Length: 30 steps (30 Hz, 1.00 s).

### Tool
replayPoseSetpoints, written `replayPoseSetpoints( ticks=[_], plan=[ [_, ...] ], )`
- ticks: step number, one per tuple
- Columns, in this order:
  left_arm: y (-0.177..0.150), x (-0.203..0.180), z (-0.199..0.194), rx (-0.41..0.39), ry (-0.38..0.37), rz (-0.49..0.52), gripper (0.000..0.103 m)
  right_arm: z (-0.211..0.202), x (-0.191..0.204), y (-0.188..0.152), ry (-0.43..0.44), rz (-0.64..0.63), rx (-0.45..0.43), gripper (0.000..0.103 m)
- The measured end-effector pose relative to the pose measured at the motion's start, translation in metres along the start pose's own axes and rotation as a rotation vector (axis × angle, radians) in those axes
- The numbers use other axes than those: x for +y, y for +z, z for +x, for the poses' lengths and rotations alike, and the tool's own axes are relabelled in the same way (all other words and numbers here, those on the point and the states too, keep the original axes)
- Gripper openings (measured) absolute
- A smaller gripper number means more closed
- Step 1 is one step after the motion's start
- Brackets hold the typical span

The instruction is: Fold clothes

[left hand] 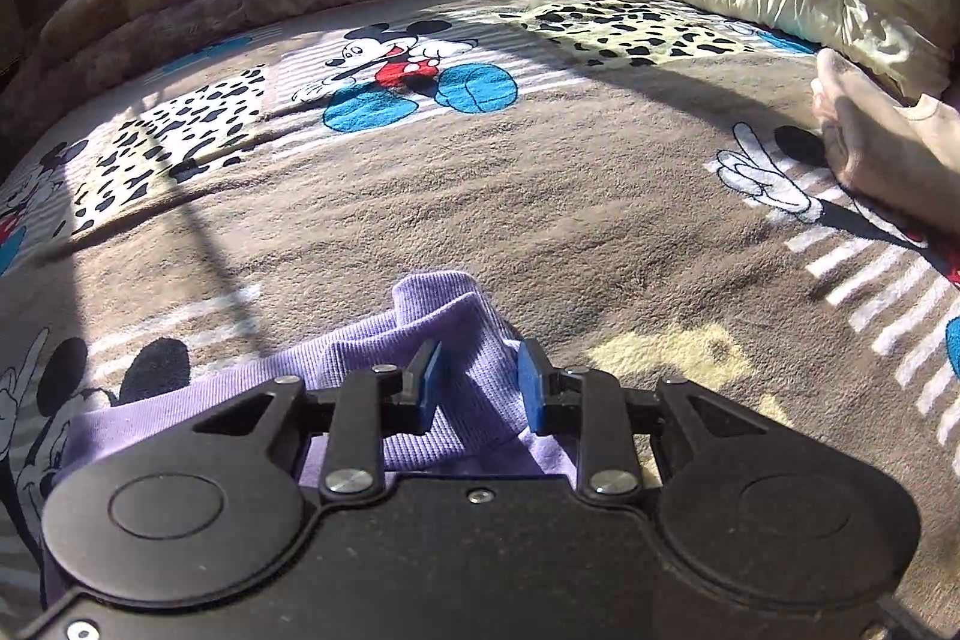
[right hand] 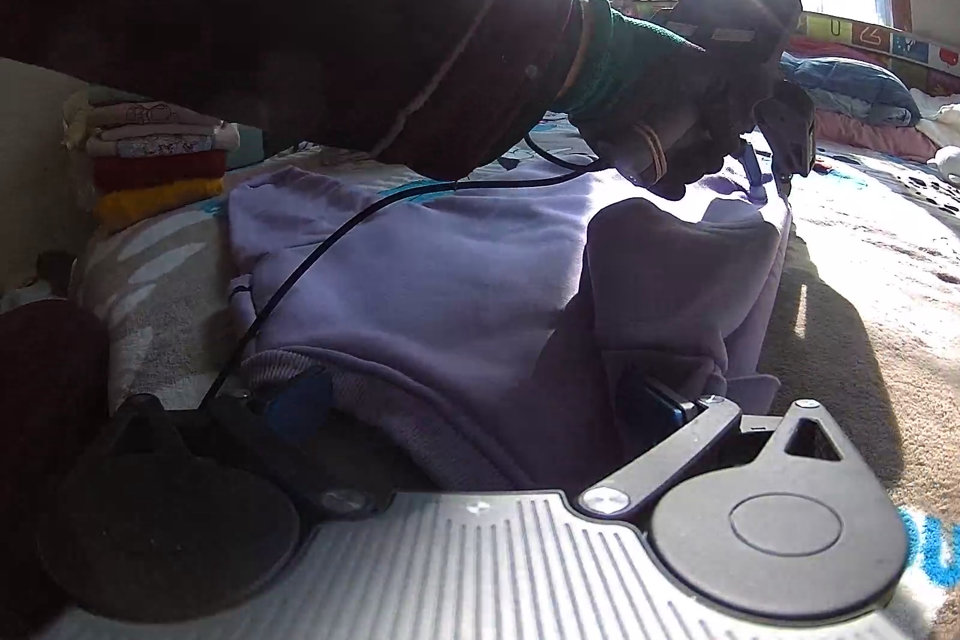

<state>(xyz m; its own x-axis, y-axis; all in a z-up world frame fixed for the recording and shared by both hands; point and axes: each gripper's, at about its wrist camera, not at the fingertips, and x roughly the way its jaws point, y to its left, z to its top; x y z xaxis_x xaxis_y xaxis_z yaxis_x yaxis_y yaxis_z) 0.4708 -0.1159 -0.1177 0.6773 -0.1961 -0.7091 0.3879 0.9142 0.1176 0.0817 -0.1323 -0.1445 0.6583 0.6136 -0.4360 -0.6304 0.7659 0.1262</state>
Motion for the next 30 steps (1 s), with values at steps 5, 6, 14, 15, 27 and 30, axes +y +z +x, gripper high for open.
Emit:
replayPoseSetpoints(
  ticks=[5, 6, 14, 15, 27, 30],
  plan=[
    [0.006, -0.002, 0.021, 0.035, 0.005, 0.039, 0.03, -0.001, -0.008, -0.003, 0.042, 0.063, -0.001, 0.1],
    [0.006, -0.003, 0.024, 0.04, 0.007, 0.043, 0.03, -0.001, -0.008, -0.004, 0.043, 0.06, -0.003, 0.1],
    [0.011, -0.006, -0.018, -0.022, 0.005, 0.032, 0.034, -0.019, 0.001, -0.005, 0.065, 0.005, -0.127, 0.1],
    [0.008, -0.004, -0.032, -0.047, 0.005, 0.029, 0.035, -0.024, 0.005, -0.004, 0.072, -0.017, -0.148, 0.1],
    [-0.113, 0.0, -0.169, -0.137, -0.144, -0.053, 0.037, -0.016, 0.0, 0.027, -0.077, -0.032, -0.134, 0.102],
    [-0.132, 0.001, -0.156, -0.088, -0.158, -0.119, 0.037, 0.009, -0.015, 0.026, -0.073, 0.031, 0.022, 0.102]
  ],
)
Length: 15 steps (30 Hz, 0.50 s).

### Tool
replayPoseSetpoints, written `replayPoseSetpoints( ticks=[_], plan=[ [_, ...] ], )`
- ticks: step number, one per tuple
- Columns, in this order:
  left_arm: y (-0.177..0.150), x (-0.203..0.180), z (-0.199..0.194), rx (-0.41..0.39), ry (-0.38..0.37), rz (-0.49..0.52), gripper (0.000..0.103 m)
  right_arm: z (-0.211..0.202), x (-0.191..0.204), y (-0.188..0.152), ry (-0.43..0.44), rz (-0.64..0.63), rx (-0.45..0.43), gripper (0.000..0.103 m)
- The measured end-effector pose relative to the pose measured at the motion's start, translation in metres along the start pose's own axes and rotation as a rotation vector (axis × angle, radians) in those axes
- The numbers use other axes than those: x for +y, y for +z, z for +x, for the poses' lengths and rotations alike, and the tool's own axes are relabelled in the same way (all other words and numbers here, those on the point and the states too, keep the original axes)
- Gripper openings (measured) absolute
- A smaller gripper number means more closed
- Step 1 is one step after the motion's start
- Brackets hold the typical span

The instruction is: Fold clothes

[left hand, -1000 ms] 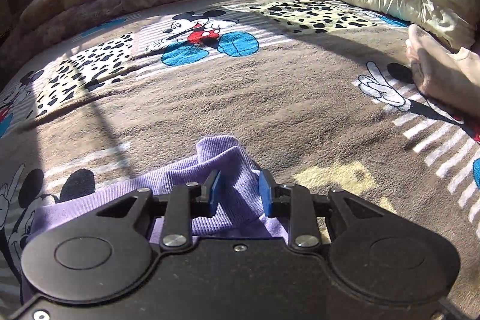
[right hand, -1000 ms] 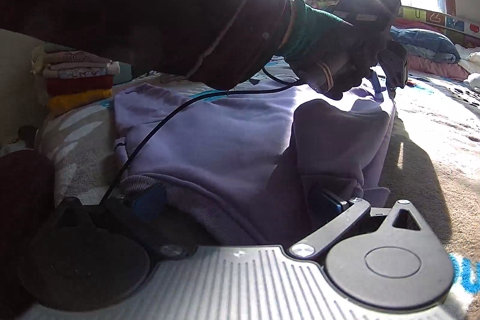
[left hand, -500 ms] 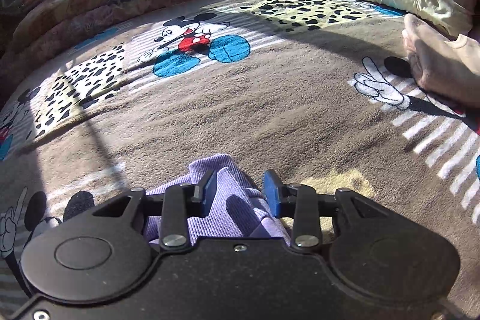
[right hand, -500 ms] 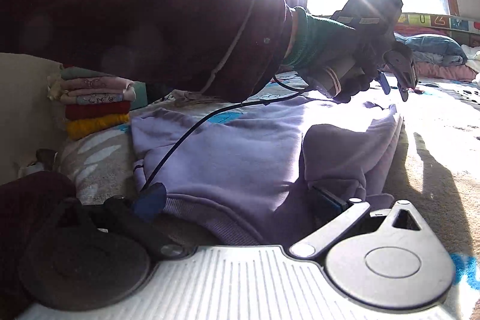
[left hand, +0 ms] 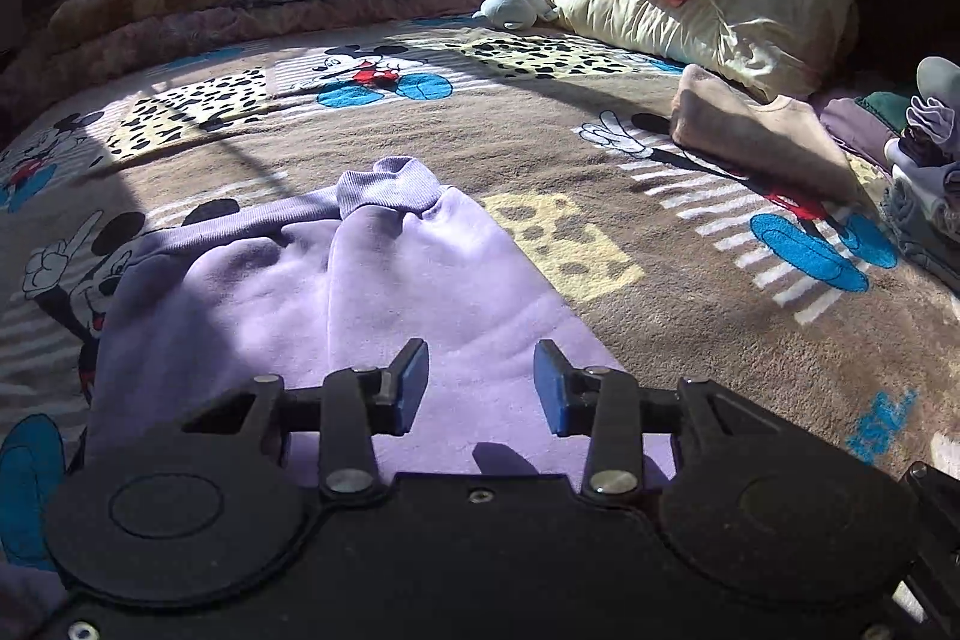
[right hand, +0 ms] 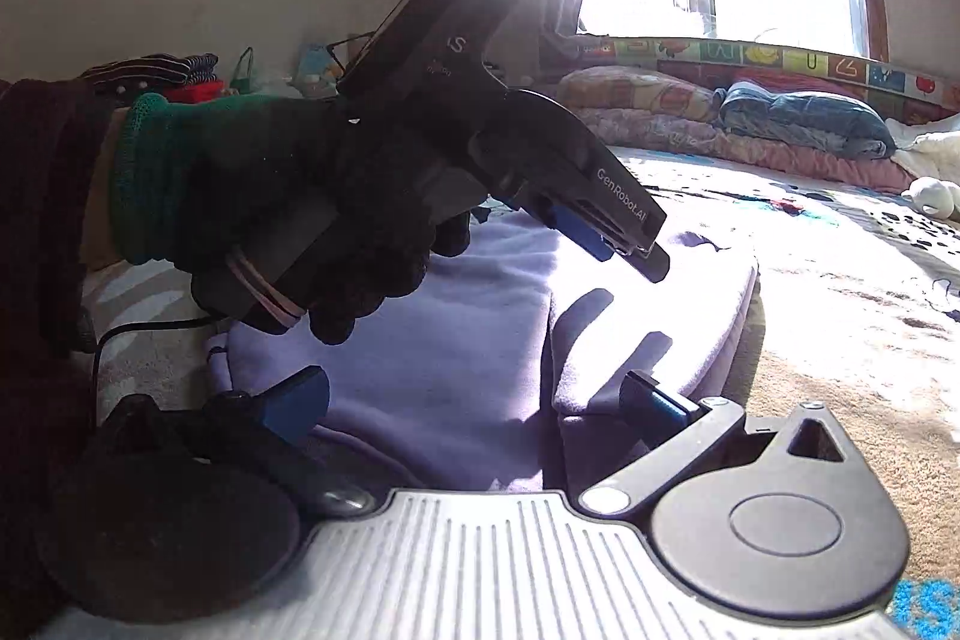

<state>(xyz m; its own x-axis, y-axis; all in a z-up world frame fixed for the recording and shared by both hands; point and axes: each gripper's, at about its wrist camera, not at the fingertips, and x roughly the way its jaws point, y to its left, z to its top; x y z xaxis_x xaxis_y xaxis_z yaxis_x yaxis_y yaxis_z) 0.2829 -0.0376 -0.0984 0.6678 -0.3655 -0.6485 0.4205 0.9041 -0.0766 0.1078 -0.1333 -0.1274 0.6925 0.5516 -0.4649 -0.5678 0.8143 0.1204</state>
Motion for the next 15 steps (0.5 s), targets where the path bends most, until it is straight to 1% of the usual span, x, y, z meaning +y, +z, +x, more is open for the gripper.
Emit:
replayPoseSetpoints(
  ticks=[1, 2, 4, 8, 10, 12, 14, 15],
  plan=[
    [-0.004, 0.002, 0.006, 0.017, -0.006, -0.022, 0.037, 0.006, -0.006, -0.003, 0.005, 0.033, 0.027, 0.103],
    [-0.007, 0.003, 0.011, 0.028, -0.008, -0.033, 0.037, 0.006, -0.01, -0.003, 0.013, 0.057, 0.023, 0.103],
    [-0.013, 0.005, 0.019, 0.046, -0.008, -0.051, 0.039, 0.013, -0.015, 0.002, 0.022, 0.089, 0.063, 0.103],
    [-0.014, 0.009, 0.022, 0.063, -0.008, -0.103, 0.042, 0.025, -0.009, 0.004, -0.01, 0.05, 0.11, 0.103],
    [-0.014, 0.007, 0.014, 0.05, 0.006, -0.103, 0.042, 0.019, -0.006, 0.004, -0.009, 0.054, 0.092, 0.103],
    [-0.019, 0.007, -0.007, 0.003, 0.007, -0.139, 0.041, 0.004, 0.002, 0.0, -0.03, 0.051, 0.049, 0.103],
    [-0.03, 0.011, -0.031, -0.038, -0.006, -0.197, 0.048, -0.019, 0.013, -0.012, -0.061, 0.041, -0.007, 0.103],
    [-0.038, 0.014, -0.042, -0.054, -0.004, -0.227, 0.05, -0.027, 0.017, -0.018, -0.067, 0.035, -0.021, 0.102]
  ],
)
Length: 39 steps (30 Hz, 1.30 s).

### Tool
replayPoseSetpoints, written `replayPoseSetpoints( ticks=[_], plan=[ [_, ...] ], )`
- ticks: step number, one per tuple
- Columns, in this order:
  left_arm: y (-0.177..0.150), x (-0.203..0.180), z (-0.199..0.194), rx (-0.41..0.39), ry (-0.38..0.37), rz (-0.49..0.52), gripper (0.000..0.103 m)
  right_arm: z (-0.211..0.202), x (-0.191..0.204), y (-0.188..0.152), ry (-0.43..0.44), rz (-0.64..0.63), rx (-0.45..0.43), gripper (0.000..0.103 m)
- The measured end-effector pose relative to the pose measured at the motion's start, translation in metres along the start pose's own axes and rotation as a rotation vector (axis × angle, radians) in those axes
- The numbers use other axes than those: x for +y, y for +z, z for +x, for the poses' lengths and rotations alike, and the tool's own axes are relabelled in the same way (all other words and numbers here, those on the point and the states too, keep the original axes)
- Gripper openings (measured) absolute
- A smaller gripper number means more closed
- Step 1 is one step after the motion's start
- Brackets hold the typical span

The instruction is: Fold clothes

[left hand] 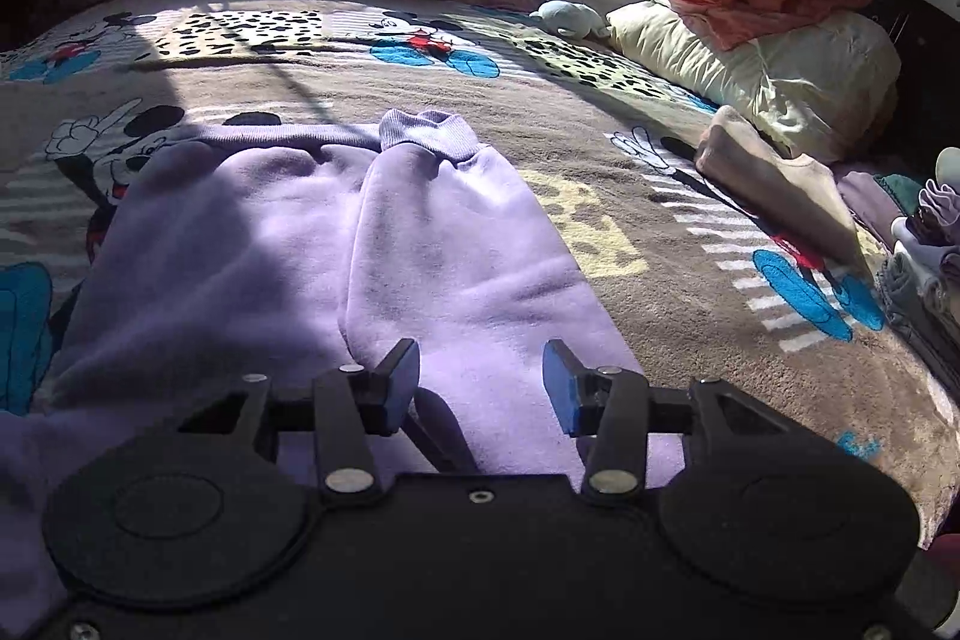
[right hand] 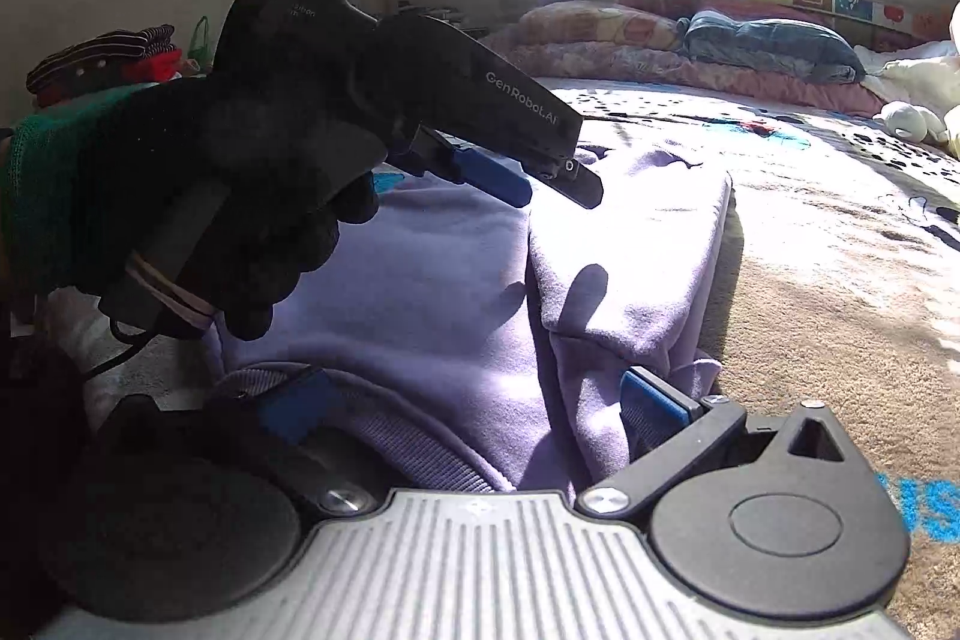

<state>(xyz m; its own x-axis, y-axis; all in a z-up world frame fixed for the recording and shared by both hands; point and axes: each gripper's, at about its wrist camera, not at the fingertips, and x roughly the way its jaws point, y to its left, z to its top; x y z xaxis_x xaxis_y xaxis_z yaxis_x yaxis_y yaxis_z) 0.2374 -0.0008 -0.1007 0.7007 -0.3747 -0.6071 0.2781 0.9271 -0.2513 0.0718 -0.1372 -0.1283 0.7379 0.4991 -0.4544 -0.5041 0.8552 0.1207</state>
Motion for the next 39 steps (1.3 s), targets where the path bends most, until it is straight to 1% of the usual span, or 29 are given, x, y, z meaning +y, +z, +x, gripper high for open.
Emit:
replayPoseSetpoints(
  ticks=[1, 3, 5, 7, 9, 11, 12, 14, 15, 16, 17, 23, 25, 29, 30, 32, 34, 36, 37, 38, 39],
  plan=[
    [-0.006, 0.005, -0.012, -0.015, 0.001, -0.03, 0.053, -0.013, 0.004, -0.009, -0.004, -0.01, -0.012, 0.102],
    [-0.025, 0.019, -0.041, -0.048, 0.003, -0.123, 0.058, -0.028, 0.007, -0.023, 0.013, -0.013, -0.006, 0.102],
    [-0.044, 0.036, -0.066, -0.067, -0.001, -0.222, 0.065, -0.038, 0.001, -0.028, 0.025, 0.056, -0.005, 0.102],
    [-0.064, 0.052, -0.09, -0.091, -0.009, -0.318, 0.068, -0.047, -0.012, -0.028, 0.028, 0.166, -0.037, 0.102],
    [-0.082, 0.066, -0.111, -0.117, 0.004, -0.385, 0.073, -0.054, -0.026, -0.03, 0.02, 0.286, -0.079, 0.102],
    [-0.098, 0.08, -0.129, -0.137, 0.009, -0.453, 0.074, -0.057, -0.044, -0.037, -0.014, 0.411, -0.092, 0.102],
    [-0.108, 0.091, -0.139, -0.152, 0.008, -0.505, 0.075, -0.055, -0.054, -0.044, -0.034, 0.453, -0.085, 0.102],
    [-0.123, 0.107, -0.152, -0.166, 0.017, -0.584, 0.087, -0.05, -0.072, -0.057, -0.038, 0.566, -0.07, 0.103],
    [-0.13, 0.115, -0.158, -0.17, 0.022, -0.613, 0.087, -0.05, -0.078, -0.062, -0.018, 0.6, -0.087, 0.103],
    [-0.134, 0.122, -0.163, -0.184, 0.024, -0.646, 0.087, -0.051, -0.08, -0.065, -0.007, 0.624, -0.11, 0.103],
    [-0.138, 0.128, -0.167, -0.202, 0.025, -0.679, 0.087, -0.053, -0.078, -0.068, -0.007, 0.642, -0.107, 0.103],
    [-0.158, 0.165, -0.189, -0.322, 0.033, -0.882, 0.085, -0.051, -0.077, -0.069, 0.006, 0.646, -0.09, 0.103],
    [-0.162, 0.177, -0.194, -0.368, 0.036, -0.963, 0.082, -0.052, -0.079, -0.067, 0.016, 0.653, -0.086, 0.103],
    [-0.159, 0.202, -0.197, -0.442, 0.064, -1.07, 0.081, -0.055, -0.077, -0.067, 0.026, 0.645, -0.078, 0.103],
    [-0.155, 0.207, -0.197, -0.45, 0.082, -1.074, 0.08, -0.055, -0.077, -0.067, 0.026, 0.641, -0.076, 0.103],
    [-0.144, 0.218, -0.195, -0.456, 0.131, -1.062, 0.074, -0.055, -0.077, -0.067, 0.026, 0.631, -0.075, 0.103],
    [-0.136, 0.231, -0.192, -0.476, 0.152, -1.071, 0.073, -0.055, -0.076, -0.067, 0.025, 0.623, -0.075, 0.103],
    [-0.133, 0.247, -0.191, -0.499, 0.173, -1.08, 0.07, -0.054, -0.076, -0.067, 0.028, 0.617, -0.077, 0.103],
    [-0.132, 0.255, -0.189, -0.504, 0.184, -1.078, 0.067, -0.054, -0.076, -0.068, 0.029, 0.614, -0.078, 0.103],
    [-0.129, 0.263, -0.186, -0.506, 0.196, -1.073, 0.06, -0.054, -0.076, -0.068, 0.029, 0.609, -0.078, 0.103],
    [-0.127, 0.269, -0.183, -0.506, 0.203, -1.067, 0.058, -0.054, -0.075, -0.068, 0.029, 0.604, -0.077, 0.103]
  ],
)
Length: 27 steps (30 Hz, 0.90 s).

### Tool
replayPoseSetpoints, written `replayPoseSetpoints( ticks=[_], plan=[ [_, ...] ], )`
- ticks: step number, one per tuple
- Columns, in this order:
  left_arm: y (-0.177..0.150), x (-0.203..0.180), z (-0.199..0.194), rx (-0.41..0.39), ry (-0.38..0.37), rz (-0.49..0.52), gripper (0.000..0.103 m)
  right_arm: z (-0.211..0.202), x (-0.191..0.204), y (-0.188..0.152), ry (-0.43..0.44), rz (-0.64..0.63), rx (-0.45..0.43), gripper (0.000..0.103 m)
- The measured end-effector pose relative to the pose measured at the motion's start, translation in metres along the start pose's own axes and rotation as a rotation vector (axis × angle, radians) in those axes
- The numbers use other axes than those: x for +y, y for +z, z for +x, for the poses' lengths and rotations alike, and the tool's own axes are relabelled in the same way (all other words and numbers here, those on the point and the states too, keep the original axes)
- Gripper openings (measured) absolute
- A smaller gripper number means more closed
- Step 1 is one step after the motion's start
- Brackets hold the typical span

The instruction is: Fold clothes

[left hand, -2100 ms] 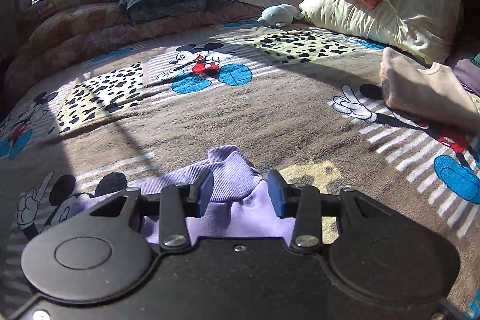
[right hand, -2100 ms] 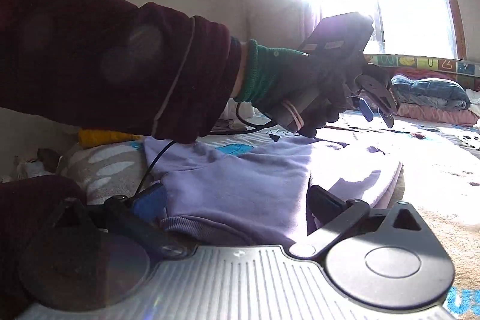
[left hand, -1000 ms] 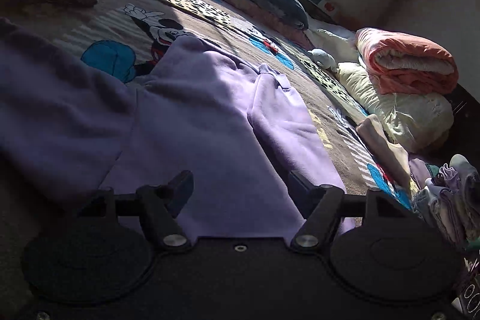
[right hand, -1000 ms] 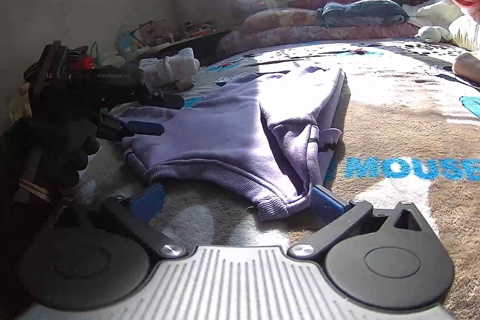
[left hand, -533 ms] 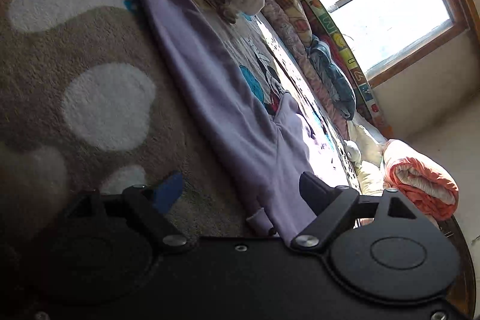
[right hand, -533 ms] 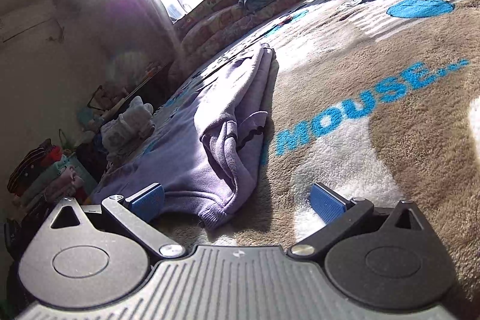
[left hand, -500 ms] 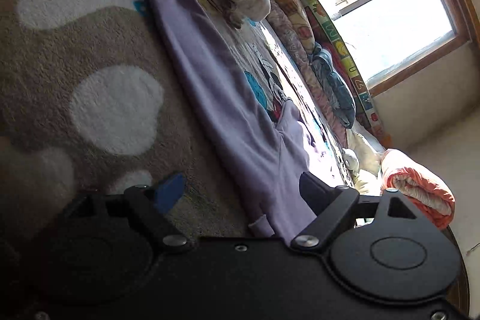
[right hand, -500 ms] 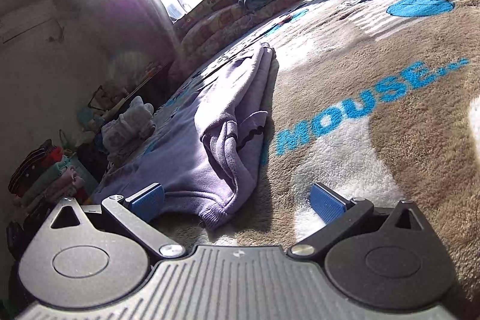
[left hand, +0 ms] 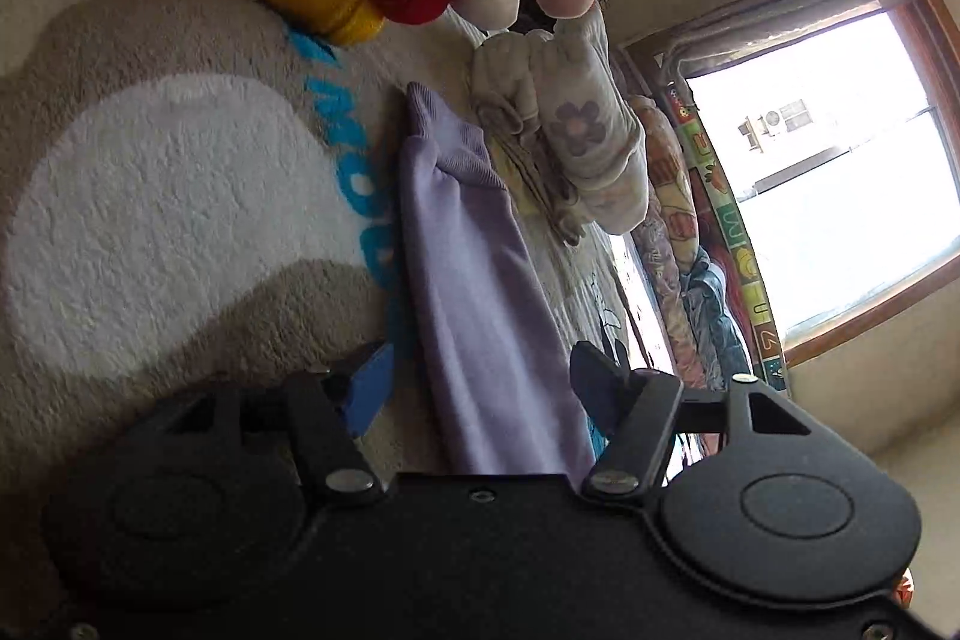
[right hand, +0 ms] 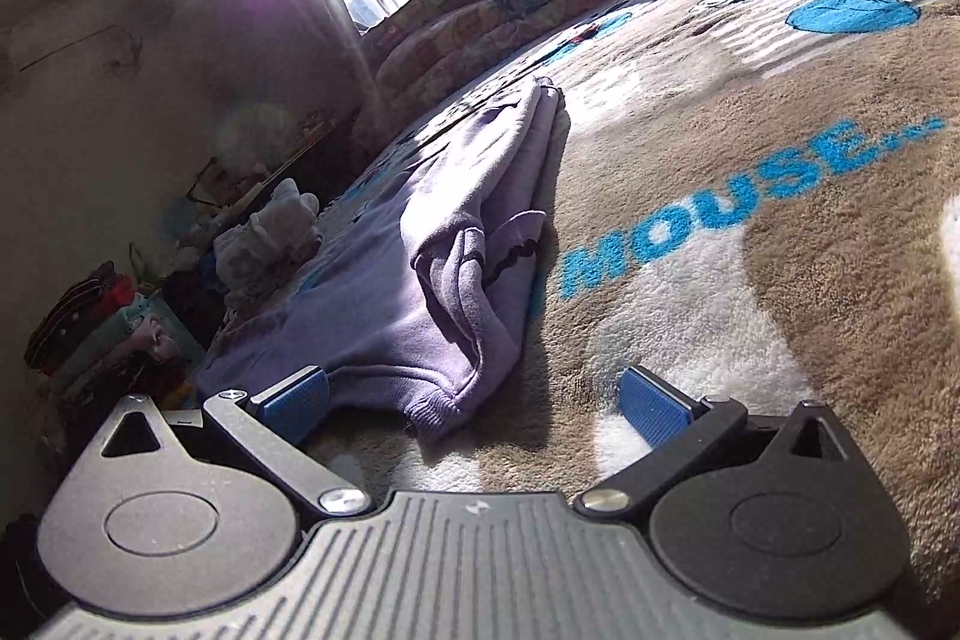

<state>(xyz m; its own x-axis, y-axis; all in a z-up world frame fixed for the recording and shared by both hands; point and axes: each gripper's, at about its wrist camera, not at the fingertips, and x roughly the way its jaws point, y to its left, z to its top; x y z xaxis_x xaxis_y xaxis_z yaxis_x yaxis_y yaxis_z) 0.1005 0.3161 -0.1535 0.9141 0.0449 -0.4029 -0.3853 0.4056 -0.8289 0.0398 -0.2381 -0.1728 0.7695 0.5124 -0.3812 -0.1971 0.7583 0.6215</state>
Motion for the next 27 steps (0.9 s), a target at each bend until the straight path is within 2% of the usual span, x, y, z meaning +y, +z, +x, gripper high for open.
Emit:
replayPoseSetpoints(
  ticks=[2, 5, 9, 12, 14, 15, 22, 24, 27],
  plan=[
    [0.008, 0.002, 0.009, -0.004, 0.004, 0.014, 0.049, 0.001, 0.001, 0.0, -0.004, -0.007, 0.004, 0.103],
    [0.009, 0.004, 0.013, -0.019, 0.003, 0.032, 0.042, 0.003, 0.002, -0.001, -0.008, -0.018, 0.006, 0.103],
    [0.007, 0.0, 0.018, -0.037, 0.015, 0.057, 0.041, 0.006, 0.003, -0.001, -0.015, -0.032, 0.017, 0.103],
    [0.006, -0.008, 0.023, -0.038, 0.017, 0.09, 0.034, 0.006, 0.003, 0.0, -0.018, -0.034, 0.023, 0.103],
    [0.004, -0.016, 0.024, -0.042, 0.013, 0.126, 0.015, 0.006, 0.003, 0.001, -0.019, -0.028, 0.027, 0.103],
    [0.002, -0.022, 0.023, -0.047, 0.011, 0.152, 0.013, 0.006, 0.003, 0.002, -0.019, -0.023, 0.03, 0.103],
    [-0.031, -0.084, 0.02, -0.065, -0.065, 0.471, 0.011, 0.004, 0.008, 0.01, -0.035, 0.011, 0.038, 0.102],
    [-0.051, -0.104, 0.022, -0.06, -0.077, 0.61, 0.011, 0.0, 0.014, 0.013, -0.021, 0.014, 0.024, 0.097],
    [-0.085, -0.13, 0.026, -0.033, -0.127, 0.822, 0.011, -0.001, 0.03, 0.019, 0.025, -0.018, 0.013, 0.096]
  ],
)
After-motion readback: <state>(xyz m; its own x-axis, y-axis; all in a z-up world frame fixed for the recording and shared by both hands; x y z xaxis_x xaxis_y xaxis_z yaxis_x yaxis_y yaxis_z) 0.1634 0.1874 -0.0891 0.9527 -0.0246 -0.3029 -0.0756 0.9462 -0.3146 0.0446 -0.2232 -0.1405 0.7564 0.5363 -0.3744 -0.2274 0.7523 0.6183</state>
